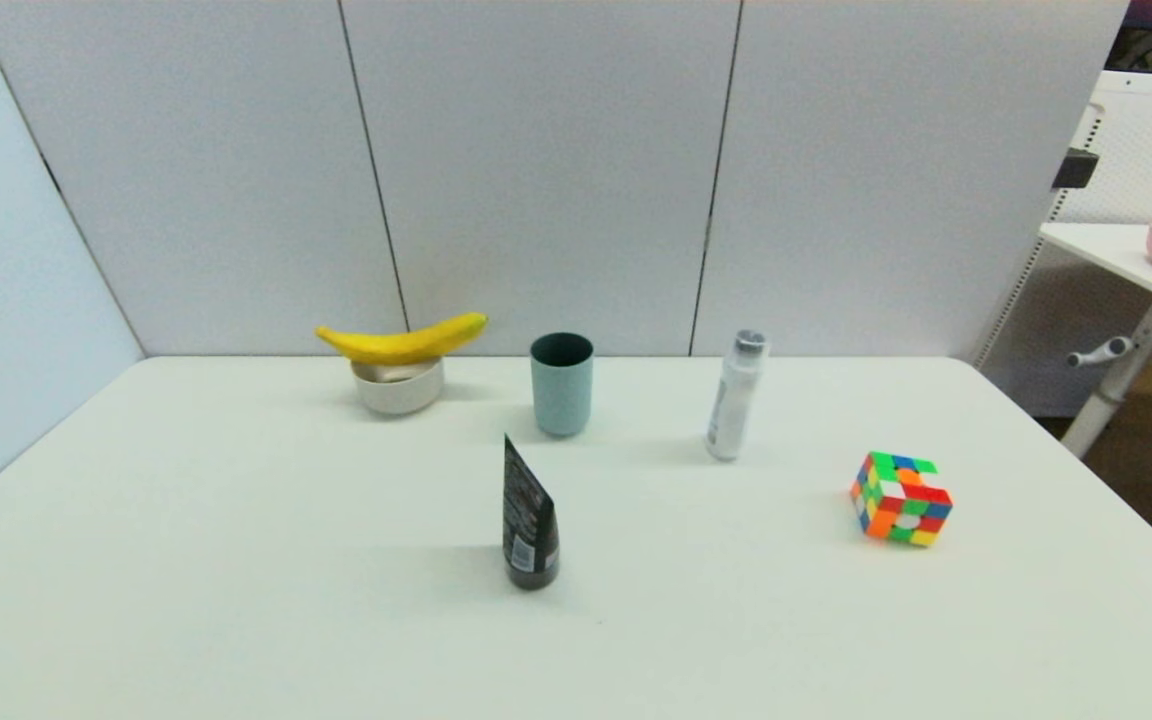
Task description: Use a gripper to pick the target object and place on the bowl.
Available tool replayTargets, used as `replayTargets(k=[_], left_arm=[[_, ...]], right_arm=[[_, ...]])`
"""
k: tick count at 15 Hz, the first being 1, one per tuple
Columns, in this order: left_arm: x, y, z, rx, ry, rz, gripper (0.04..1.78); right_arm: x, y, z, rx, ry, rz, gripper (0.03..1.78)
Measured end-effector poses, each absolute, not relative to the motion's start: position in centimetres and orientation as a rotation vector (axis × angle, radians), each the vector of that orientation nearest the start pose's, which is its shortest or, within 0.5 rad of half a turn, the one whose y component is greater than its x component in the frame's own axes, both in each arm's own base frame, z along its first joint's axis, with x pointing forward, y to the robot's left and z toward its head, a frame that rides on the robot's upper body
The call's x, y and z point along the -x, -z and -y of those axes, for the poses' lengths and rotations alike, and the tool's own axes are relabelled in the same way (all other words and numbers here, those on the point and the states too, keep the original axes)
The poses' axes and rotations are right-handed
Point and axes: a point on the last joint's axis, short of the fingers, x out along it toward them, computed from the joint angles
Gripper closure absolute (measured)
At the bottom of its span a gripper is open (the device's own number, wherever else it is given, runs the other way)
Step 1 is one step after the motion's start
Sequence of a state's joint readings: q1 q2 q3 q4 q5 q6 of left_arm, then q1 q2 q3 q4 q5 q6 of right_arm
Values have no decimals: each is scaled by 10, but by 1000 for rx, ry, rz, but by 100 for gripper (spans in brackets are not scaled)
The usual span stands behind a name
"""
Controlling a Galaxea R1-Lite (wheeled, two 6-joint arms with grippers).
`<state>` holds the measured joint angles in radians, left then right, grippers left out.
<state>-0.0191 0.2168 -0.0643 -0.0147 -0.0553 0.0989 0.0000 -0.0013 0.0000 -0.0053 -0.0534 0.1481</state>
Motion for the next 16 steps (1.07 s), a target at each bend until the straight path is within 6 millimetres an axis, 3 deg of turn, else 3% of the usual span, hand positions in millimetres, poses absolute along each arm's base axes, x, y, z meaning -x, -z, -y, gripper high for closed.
replayTargets(k=[4,16], left_arm=[[20,-78,0,-64,18,-67,11],[24,-76,0,-58,14,-7,11]], right_arm=[[23,-76,1,-148,53,11,10],[23,-76,1,-148,53,11,10]])
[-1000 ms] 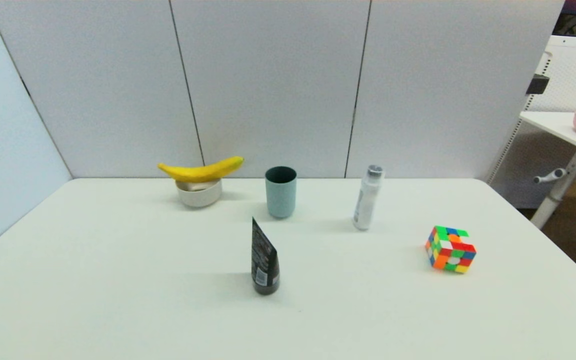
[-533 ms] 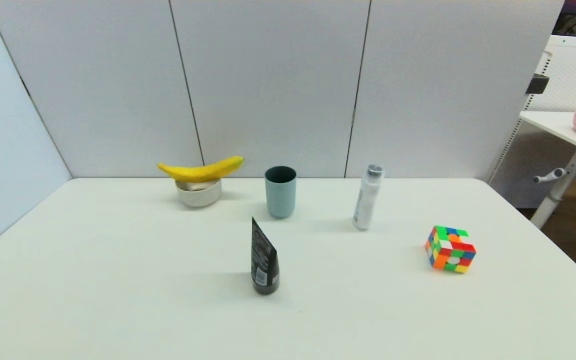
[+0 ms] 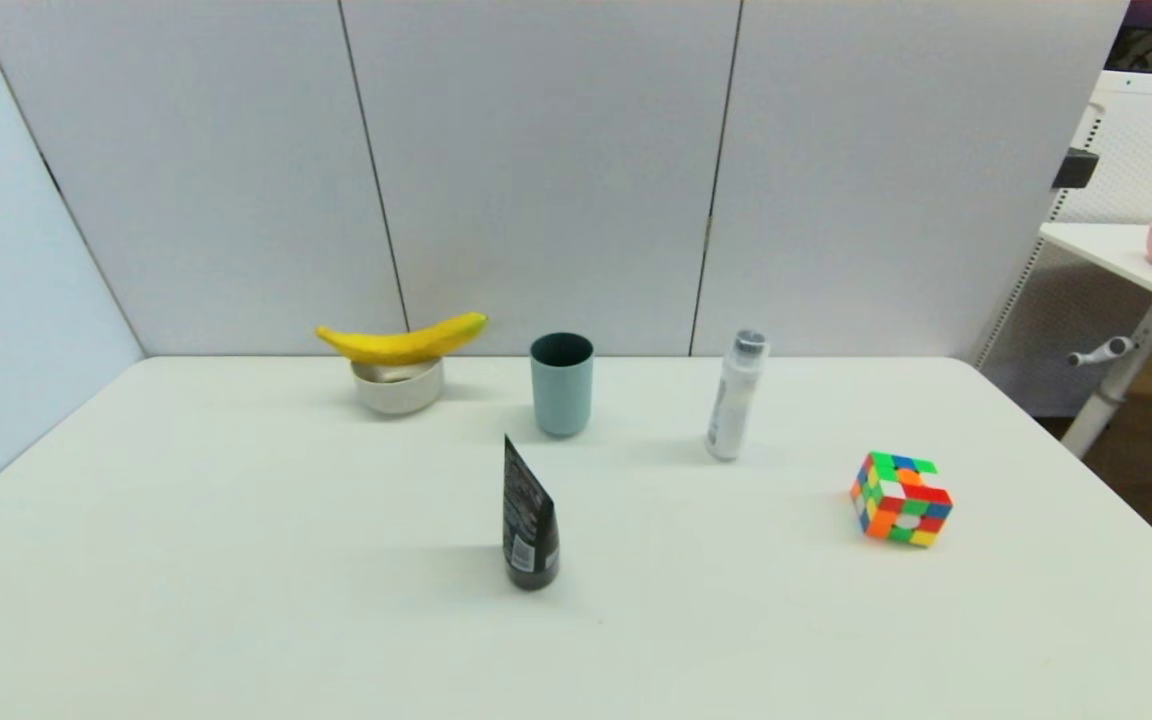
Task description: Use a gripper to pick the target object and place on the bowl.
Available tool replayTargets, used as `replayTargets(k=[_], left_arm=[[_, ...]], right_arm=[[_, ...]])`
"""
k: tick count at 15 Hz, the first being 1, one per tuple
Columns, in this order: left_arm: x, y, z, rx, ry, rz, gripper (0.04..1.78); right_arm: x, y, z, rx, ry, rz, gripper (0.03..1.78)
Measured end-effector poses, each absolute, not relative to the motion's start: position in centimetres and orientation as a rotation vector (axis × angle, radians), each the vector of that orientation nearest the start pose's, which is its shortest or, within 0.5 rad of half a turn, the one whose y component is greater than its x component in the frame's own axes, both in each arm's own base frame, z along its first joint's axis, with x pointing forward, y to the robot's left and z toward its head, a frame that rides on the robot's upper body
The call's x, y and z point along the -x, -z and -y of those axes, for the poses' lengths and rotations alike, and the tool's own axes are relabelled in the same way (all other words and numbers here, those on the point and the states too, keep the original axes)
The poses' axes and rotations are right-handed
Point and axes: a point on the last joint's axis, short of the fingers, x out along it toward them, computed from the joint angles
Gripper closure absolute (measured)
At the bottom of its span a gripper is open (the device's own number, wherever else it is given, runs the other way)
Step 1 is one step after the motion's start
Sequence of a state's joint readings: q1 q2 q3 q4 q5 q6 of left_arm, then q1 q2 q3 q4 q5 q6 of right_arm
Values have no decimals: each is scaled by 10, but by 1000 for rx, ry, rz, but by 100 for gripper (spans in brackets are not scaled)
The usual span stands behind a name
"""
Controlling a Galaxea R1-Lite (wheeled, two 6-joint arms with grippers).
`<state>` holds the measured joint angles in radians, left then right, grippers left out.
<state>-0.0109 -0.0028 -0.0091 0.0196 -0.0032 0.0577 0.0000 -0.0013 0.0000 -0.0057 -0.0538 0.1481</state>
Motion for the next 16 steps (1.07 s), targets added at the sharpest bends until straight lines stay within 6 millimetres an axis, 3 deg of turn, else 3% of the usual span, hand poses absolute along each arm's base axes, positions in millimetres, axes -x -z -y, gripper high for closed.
replayTargets(k=[16], left_arm=[[24,-76,0,-58,14,-7,11]], right_arm=[[23,-76,1,-151,54,11,10]])
